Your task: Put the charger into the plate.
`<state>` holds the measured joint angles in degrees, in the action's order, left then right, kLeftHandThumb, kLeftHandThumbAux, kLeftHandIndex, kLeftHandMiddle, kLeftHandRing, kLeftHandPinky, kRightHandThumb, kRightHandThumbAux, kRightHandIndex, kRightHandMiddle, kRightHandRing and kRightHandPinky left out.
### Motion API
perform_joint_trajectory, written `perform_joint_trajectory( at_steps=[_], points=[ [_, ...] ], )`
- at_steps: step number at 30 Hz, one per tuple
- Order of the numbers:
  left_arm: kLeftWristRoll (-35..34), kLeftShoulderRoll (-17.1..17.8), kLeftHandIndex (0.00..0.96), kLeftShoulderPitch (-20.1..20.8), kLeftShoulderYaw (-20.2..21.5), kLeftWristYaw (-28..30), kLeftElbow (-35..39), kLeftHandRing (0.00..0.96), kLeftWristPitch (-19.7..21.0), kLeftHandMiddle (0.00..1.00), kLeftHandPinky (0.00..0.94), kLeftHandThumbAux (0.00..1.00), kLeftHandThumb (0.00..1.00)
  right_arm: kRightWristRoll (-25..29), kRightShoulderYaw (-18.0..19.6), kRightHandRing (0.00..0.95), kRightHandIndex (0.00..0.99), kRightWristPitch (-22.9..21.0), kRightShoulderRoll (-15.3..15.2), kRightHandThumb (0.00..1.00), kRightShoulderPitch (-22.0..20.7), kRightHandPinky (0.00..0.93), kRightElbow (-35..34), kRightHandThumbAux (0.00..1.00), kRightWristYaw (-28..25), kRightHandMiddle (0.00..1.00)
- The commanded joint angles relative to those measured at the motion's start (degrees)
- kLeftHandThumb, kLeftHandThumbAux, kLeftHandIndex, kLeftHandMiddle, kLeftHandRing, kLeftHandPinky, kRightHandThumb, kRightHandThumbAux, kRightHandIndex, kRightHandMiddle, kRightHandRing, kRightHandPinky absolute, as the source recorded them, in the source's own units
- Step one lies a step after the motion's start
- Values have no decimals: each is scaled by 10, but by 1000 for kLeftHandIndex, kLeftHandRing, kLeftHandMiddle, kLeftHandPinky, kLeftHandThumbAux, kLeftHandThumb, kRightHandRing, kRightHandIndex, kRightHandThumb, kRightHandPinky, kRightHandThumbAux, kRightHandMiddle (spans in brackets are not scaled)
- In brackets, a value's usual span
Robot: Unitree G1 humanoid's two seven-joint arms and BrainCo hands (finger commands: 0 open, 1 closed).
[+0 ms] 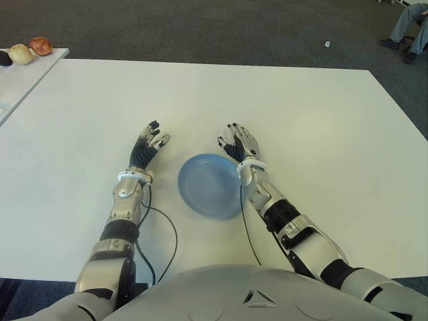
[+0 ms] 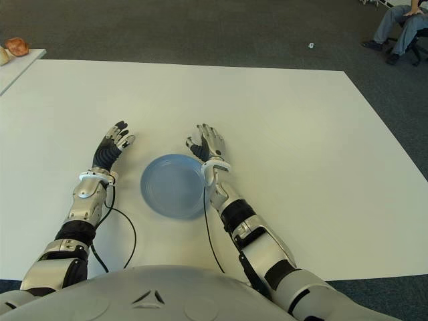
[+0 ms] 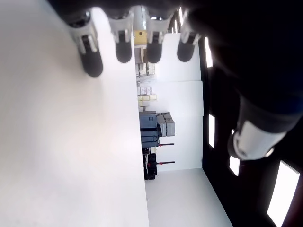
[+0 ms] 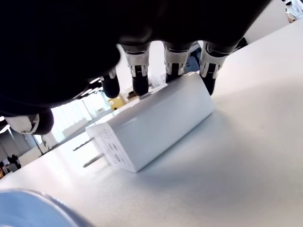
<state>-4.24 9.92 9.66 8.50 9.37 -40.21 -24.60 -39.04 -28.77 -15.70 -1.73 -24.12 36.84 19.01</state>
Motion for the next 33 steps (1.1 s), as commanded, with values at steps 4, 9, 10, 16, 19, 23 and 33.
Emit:
perform_joint_trajectory(
  at_steps=[4,9,10,16,19,23,33],
  points=[
    [-9,3,0,-16,1,14,14,0,-9,15,0,608,0,9,5,0,0,16,3,224,-3,0,49,214,2,0],
    [-12,3,0,-20,1,21,20,0,-11,18,0,609,0,9,8,0,0,25,4,224,-10,0,66,215,7,0],
    [-13,4,0,-23,1,23,23,0,-11,19,0,608,0,9,8,0,0,26,4,224,-11,0,69,215,7,0],
    [-15,6,0,-30,1,31,28,0,-14,21,0,600,0,9,11,0,0,37,2,226,-21,0,90,216,14,0],
    [-15,7,0,-31,1,32,28,0,-13,21,0,596,0,9,12,0,0,40,0,228,-25,0,97,217,16,0],
    [-16,7,0,-36,0,32,34,0,-10,22,0,593,0,9,13,0,0,43,-3,231,-29,0,100,221,15,0],
    [-17,7,0,-46,-1,34,46,0,-5,25,0,587,0,9,16,0,0,54,-10,227,-42,0,120,243,18,0]
  ],
)
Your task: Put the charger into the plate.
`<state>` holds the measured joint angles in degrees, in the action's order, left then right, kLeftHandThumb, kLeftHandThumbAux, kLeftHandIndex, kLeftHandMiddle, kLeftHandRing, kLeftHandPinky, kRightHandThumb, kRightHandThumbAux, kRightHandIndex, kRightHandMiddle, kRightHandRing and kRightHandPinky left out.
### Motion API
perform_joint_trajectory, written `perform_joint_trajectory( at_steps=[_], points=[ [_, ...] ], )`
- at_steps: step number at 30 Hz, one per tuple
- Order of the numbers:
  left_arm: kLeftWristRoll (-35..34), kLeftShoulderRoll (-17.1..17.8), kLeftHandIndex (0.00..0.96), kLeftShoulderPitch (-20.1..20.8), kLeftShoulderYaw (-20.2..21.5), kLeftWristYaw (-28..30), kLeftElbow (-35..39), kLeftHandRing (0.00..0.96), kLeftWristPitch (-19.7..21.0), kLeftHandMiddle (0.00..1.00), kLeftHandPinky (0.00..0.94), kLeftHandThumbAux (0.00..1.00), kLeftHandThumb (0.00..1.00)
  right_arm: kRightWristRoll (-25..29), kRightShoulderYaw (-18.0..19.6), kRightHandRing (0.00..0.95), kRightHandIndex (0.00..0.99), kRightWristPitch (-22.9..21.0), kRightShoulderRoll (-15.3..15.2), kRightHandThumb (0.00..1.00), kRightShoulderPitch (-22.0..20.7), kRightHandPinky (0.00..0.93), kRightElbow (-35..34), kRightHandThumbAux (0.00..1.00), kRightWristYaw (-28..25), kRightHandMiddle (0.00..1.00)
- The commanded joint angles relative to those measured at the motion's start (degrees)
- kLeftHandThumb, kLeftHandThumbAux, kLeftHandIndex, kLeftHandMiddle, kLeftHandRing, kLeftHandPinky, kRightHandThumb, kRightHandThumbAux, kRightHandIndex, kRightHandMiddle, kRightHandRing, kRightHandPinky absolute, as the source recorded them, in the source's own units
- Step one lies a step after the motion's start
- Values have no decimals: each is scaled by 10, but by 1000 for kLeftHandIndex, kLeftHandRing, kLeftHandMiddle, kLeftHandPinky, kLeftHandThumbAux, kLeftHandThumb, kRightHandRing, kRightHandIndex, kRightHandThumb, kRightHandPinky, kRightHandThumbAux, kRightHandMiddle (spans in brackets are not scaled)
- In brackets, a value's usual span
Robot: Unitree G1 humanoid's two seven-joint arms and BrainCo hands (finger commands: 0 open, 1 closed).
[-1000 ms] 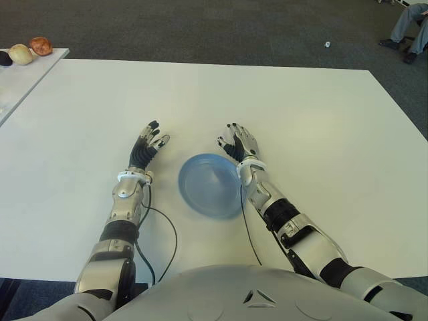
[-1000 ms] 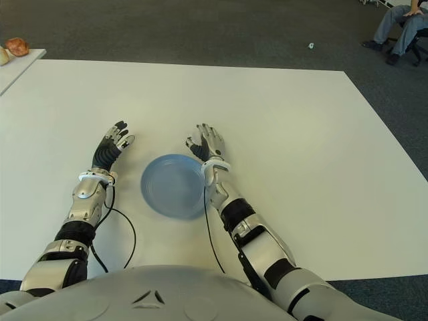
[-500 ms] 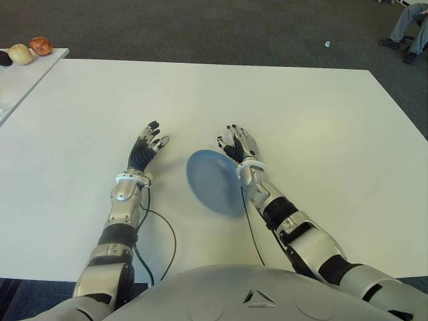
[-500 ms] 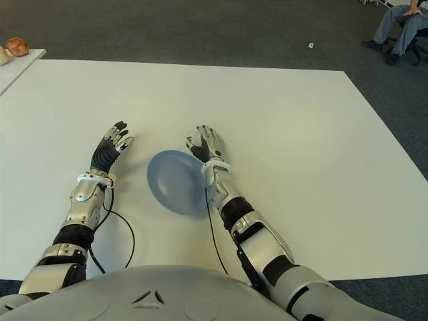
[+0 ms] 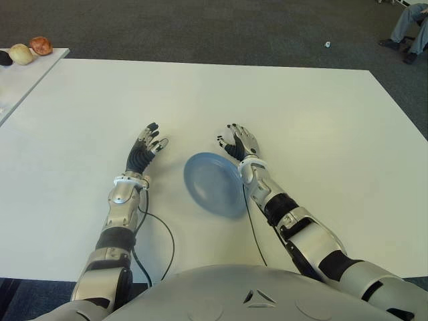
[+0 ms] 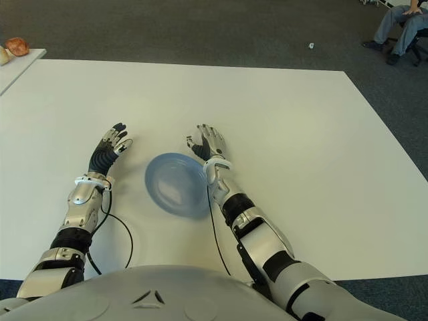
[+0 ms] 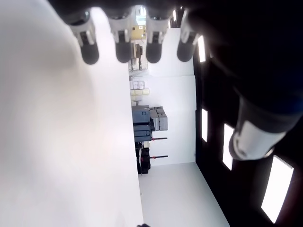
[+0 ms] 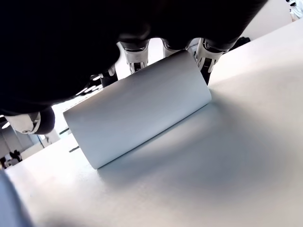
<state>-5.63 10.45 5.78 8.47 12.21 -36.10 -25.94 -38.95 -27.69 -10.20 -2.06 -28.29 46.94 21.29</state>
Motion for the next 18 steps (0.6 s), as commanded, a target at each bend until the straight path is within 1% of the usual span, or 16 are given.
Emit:
perform_joint_trajectory(
  at_steps=[1,11,18],
  points=[
    [-3,2,0,-8,-1,6,6,0,9,25,0,586,0,8,6,0,0,2,-9,226,-3,0,21,244,-4,0],
    [-2,4,0,-8,-2,10,2,0,9,23,0,580,0,11,13,0,0,7,-15,228,-8,0,16,252,-7,0],
    [-4,4,0,-6,-2,14,-1,0,10,22,0,587,0,11,16,0,0,1,-19,244,-12,0,6,248,-18,0]
  ],
)
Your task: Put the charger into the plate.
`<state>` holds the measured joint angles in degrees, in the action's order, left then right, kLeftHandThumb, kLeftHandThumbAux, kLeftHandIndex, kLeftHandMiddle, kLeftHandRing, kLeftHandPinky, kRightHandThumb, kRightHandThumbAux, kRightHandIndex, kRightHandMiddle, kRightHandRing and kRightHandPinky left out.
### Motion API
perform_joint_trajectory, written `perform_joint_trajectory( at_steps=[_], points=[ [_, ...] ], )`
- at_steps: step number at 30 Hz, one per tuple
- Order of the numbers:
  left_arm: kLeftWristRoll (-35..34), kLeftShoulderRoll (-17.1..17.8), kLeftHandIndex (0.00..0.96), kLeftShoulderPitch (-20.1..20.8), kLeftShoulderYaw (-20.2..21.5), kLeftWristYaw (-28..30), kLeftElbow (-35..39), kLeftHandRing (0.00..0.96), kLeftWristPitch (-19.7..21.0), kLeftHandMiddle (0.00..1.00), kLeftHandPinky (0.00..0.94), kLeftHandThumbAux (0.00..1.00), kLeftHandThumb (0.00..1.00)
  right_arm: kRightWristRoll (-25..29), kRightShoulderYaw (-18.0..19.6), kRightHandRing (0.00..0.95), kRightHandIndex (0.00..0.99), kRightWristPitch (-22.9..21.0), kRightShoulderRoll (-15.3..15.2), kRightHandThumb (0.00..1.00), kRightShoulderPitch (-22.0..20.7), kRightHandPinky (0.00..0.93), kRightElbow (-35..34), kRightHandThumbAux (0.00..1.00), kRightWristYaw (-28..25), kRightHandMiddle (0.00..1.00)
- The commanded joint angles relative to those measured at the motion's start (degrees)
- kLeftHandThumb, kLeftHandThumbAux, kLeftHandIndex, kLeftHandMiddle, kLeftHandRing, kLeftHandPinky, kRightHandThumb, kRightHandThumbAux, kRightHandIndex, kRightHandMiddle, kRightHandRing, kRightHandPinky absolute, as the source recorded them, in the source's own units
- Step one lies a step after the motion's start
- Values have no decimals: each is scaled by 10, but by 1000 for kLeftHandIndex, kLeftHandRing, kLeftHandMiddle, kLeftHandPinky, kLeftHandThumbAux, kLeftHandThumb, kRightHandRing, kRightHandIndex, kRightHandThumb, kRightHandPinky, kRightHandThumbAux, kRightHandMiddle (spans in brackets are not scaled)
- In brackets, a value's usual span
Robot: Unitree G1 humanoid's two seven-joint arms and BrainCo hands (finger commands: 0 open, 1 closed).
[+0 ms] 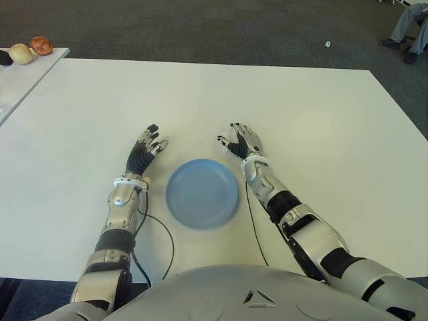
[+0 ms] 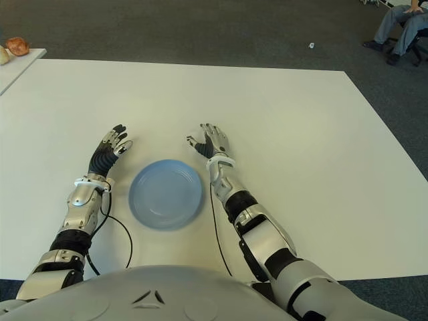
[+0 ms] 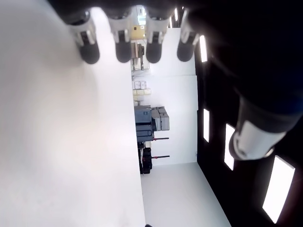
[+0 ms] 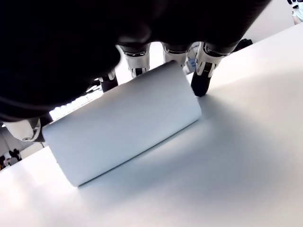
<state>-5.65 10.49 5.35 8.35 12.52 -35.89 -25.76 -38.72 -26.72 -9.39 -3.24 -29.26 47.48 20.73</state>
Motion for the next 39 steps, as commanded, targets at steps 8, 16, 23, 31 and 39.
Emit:
perform_joint_trajectory(
  at_steps=[8,16,23,31,39],
  points=[
    [-3,2,0,0,0,11,-6,0,10,25,0,597,0,7,10,0,0,-14,-9,248,-6,0,-5,245,-23,0],
    [-1,2,0,1,0,7,-9,1,16,28,0,597,0,13,20,0,0,-27,-11,247,-14,0,-12,249,-41,0],
    [0,2,0,1,0,7,-10,3,19,29,0,598,0,15,25,0,0,-42,-12,244,-16,0,-25,247,-51,0],
    [0,1,0,2,0,6,-10,0,19,24,0,599,0,12,26,0,0,-61,-11,245,-16,0,-38,239,-60,0],
    [-1,1,0,1,0,9,-6,0,18,24,0,595,0,9,23,0,0,-76,-12,244,-12,0,-53,228,-69,0]
  ],
)
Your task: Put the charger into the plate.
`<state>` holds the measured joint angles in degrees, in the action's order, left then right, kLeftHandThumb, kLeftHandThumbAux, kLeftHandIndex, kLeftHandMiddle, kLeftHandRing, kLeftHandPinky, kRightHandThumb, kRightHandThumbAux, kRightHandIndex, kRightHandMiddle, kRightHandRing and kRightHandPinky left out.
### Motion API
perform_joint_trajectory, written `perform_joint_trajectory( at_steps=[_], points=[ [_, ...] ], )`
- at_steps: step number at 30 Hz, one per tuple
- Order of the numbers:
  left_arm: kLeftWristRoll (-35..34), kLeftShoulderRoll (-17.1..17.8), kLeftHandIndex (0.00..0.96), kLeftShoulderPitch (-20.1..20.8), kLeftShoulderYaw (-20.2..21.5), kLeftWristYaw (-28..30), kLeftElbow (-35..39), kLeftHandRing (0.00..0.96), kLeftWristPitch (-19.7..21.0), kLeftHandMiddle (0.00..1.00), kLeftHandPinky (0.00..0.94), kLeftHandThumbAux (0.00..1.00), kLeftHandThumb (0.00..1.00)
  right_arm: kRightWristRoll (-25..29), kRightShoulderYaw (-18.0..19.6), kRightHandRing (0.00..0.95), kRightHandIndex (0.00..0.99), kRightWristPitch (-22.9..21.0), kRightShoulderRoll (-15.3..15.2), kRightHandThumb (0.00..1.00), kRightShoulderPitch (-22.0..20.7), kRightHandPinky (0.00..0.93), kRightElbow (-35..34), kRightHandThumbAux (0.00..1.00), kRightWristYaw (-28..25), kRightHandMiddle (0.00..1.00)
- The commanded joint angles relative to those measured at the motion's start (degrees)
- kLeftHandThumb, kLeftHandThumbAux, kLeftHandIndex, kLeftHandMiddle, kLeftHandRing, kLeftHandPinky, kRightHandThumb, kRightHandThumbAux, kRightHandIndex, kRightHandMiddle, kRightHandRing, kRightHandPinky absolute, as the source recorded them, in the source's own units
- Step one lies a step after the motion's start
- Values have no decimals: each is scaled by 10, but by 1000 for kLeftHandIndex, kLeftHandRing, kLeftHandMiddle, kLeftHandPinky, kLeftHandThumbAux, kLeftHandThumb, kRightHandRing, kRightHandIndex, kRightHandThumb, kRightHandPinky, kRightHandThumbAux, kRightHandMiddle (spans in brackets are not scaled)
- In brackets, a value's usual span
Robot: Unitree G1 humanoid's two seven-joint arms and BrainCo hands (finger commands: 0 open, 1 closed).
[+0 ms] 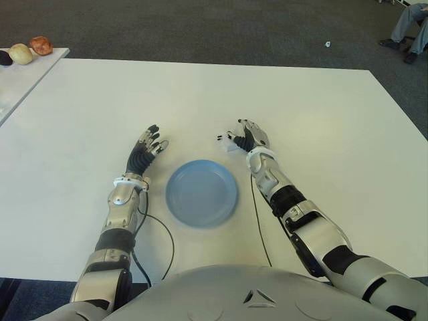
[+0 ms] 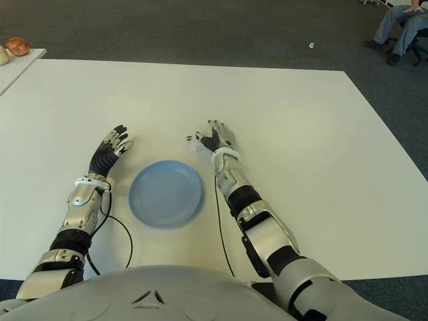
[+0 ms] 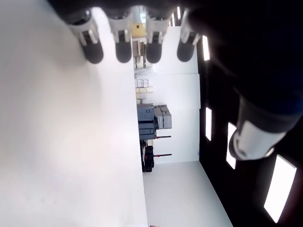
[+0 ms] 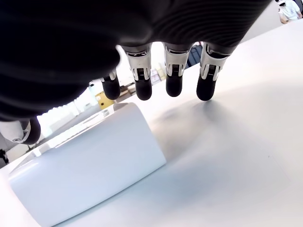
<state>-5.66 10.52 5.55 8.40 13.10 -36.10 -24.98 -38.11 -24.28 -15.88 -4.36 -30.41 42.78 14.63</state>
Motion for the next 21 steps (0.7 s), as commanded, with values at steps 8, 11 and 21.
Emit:
perform_joint_trajectory(
  at_steps=[8,11,21],
  points=[
    [-1,-1,0,-5,-1,2,1,2,11,26,0,593,0,-1,-5,0,0,-28,-1,250,5,0,-21,215,-14,0],
    [-1,-1,0,-4,-1,1,0,2,10,26,0,592,0,-3,-7,0,0,-35,0,255,5,0,-24,212,-16,0],
    [1,-3,0,-6,-3,-1,4,3,10,29,0,593,0,-7,-14,0,0,-62,10,256,10,0,-38,216,-11,0]
  ],
)
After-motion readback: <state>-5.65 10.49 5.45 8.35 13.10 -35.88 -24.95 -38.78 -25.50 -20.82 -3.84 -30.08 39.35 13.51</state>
